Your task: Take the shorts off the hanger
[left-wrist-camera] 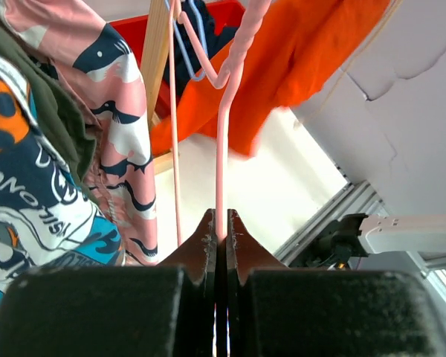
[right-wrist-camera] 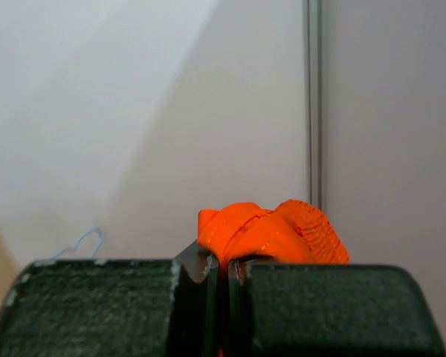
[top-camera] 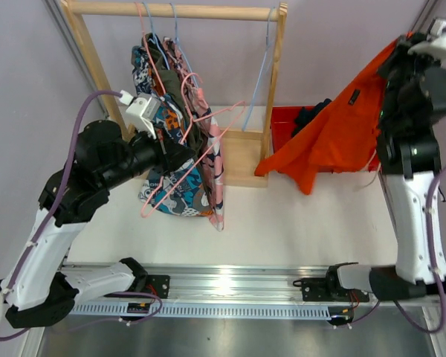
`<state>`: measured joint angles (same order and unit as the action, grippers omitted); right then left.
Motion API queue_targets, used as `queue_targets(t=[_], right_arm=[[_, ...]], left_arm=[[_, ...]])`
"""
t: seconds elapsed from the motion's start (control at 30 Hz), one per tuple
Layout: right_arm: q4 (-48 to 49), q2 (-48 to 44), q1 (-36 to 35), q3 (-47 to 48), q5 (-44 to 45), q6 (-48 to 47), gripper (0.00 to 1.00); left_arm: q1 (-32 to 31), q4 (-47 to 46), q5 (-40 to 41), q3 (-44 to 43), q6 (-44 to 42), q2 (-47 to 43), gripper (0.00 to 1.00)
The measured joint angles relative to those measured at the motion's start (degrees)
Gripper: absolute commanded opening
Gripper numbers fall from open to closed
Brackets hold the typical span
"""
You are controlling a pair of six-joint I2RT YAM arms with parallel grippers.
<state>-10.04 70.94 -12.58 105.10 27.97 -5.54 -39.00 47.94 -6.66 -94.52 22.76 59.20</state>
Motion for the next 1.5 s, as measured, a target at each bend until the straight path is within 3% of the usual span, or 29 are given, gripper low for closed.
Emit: queue_targets(t=[0.1, 0.23, 0.4, 0.47, 0.53, 0.57, 0.83, 1.17, 1.37, 1.5], right_arm=[[0.0, 9.09, 7.28, 7.69, -7.26, 3.04, 0.0], [1.29, 17.75, 12.85, 10.34, -14.01, 6.47, 0.0], [8.2, 20.35, 15.78, -3.93, -19.12, 10.6, 0.0], [11.82, 20.35, 15.93, -12.02, -21.18, 12.2, 0.36], [11.98, 21.35, 16.33, -18.36, -25.03, 15.32, 0.9], [11.82, 22.1, 16.44, -20.28, -26.67, 16.24, 0.99], [16.39, 17.75, 17.11, -42.62, -32.94, 26.43, 0.99], [18.23, -7.58, 15.87, -55.6, -37.27, 31.74, 0.99], [18.51, -21.77, 7.91, -63.17, -37.44, 32.81, 0.99], [16.72, -23.41, 2.89, -65.75, -36.26, 32.7, 0.99]], left_arm=[[0.0, -0.31, 0.07, -0.57, -0.63, 1.53, 0.0], [0.0, -0.57, 0.55, -2.32, -1.07, 3.43, 0.0], [0.0, -1.33, 1.97, -9.6, -2.01, 8.96, 0.0], [0.0, -1.33, 2.71, -13.62, -2.4, 11.89, 0.0], [0.0, -1.42, 3.87, -18.12, -3.04, 15.23, 0.0], [-0.02, -0.81, 4.63, -20.76, -3.41, 17.09, 0.0], [-0.04, 0.31, 11.32, -36.85, -6.05, 28.76, 0.0], [3.54, -6.36, 13.75, -42.4, -5.97, 42.42, 0.0], [8.37, -13.57, 10.73, -45.35, -2.78, 53.29, 0.0], [8.76, -16.76, 9.33, -47.23, -1.2, 57.75, 0.0]])
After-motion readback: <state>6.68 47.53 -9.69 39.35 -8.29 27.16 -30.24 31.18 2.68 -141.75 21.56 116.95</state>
